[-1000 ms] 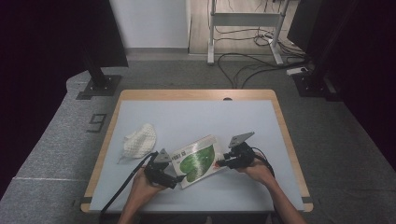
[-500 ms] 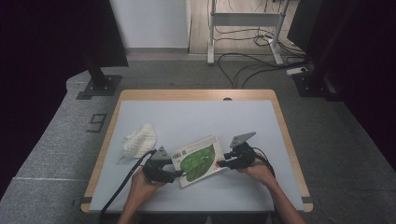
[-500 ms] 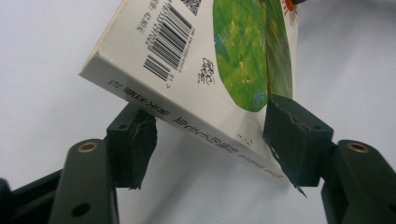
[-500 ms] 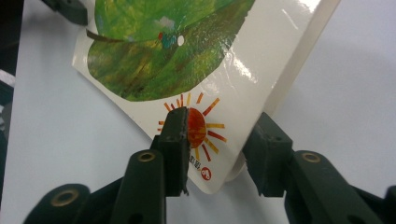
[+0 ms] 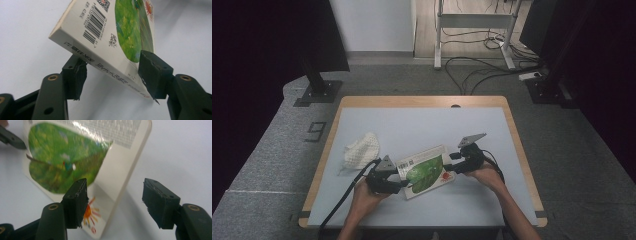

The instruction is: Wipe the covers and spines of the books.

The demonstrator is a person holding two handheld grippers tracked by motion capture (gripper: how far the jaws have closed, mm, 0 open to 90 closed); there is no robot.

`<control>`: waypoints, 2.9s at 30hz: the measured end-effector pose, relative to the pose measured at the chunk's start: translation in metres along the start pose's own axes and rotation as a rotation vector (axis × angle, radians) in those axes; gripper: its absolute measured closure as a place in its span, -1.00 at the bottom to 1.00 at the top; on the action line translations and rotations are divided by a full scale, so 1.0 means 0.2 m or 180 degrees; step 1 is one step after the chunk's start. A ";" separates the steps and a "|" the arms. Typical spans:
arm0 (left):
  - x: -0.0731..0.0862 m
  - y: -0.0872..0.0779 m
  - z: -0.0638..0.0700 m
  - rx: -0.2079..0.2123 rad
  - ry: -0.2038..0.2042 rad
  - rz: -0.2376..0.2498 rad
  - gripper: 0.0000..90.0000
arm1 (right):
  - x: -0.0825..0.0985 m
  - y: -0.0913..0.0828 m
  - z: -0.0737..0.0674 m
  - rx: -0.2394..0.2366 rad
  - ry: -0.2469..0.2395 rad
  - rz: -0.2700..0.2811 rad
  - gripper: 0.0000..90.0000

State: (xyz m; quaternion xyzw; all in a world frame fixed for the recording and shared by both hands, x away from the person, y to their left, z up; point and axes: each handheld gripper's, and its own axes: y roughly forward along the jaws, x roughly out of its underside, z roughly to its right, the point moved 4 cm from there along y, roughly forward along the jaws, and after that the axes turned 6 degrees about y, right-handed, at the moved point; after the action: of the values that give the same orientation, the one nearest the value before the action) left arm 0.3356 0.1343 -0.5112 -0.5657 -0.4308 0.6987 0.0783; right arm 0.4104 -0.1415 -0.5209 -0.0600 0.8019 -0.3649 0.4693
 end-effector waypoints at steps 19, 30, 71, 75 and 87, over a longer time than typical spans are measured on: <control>-0.11 -0.05 -0.06 -0.0024 0.0030 0.0038 0.36 | -0.09 -0.08 -0.05 0.0013 0.0042 0.0240 0.21; -0.15 -0.08 -0.12 -0.0165 0.0159 -0.0073 0.47 | -0.12 -0.09 -0.09 0.0183 -0.0095 0.0268 0.26; -0.23 0.01 -0.33 -0.0430 0.0127 -0.0107 0.21 | -0.19 -0.04 -0.04 0.0383 -0.0116 0.0457 0.30; -0.21 0.01 -0.32 -0.0334 0.0063 -0.0093 0.17 | -0.18 -0.05 -0.06 0.0342 -0.0118 0.0439 0.25; -0.17 0.00 -0.28 -0.0146 -0.0093 -0.0034 -0.13 | -0.11 -0.05 -0.08 0.0287 0.0027 0.0349 -0.13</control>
State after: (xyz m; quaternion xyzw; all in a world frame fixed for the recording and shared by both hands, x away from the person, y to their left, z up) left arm 0.3947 0.1431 -0.4855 -0.5548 -0.4508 0.6965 0.0627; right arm 0.4066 -0.1301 -0.4945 0.0068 0.7887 -0.3746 0.4874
